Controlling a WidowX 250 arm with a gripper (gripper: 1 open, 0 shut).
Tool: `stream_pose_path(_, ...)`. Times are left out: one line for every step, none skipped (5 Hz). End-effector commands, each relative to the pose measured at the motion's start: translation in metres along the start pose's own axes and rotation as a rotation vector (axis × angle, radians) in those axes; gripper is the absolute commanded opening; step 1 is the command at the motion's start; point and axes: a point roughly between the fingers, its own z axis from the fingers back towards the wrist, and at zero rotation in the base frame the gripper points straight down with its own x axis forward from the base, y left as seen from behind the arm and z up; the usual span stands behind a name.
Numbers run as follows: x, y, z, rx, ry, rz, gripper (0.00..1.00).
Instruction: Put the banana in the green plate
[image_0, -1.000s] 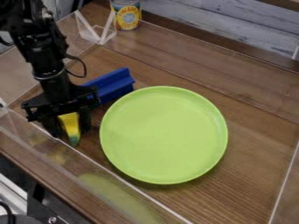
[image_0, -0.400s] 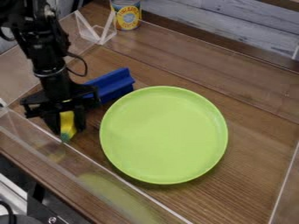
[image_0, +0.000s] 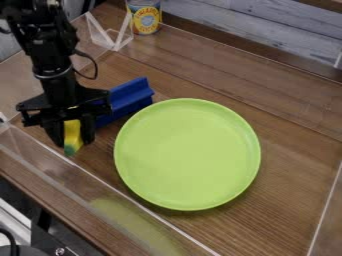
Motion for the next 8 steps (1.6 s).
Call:
stream_pose_path(0.001, -0.005, 0.016, -0.003, -0.038, -0.023, 0.0)
stream_pose_path(-0.003, -0.01, 0.022, -0.005, -0.038, -0.038, 0.0)
stream_pose_path(-0.006, -0.014, 0.027, -0.005, -0.039, -0.05, 0.0)
stream_pose_path(-0.009, -0.018, 0.034, -0.004, -0.042, -0.068, 0.0)
stream_pose_path(-0.016, -0.025, 0.041, -0.008, -0.044, -0.096, 0.0)
stream_pose_path(-0.029, -0.041, 0.046, -0.014, -0.044, -0.138, 0.0)
stream_pose_path(-0.042, -0.067, 0.05, -0.024, -0.041, -0.196, 0.0)
stream_pose_path(-0.057, -0.097, 0.049, -0.033, -0.036, -0.285, 0.0)
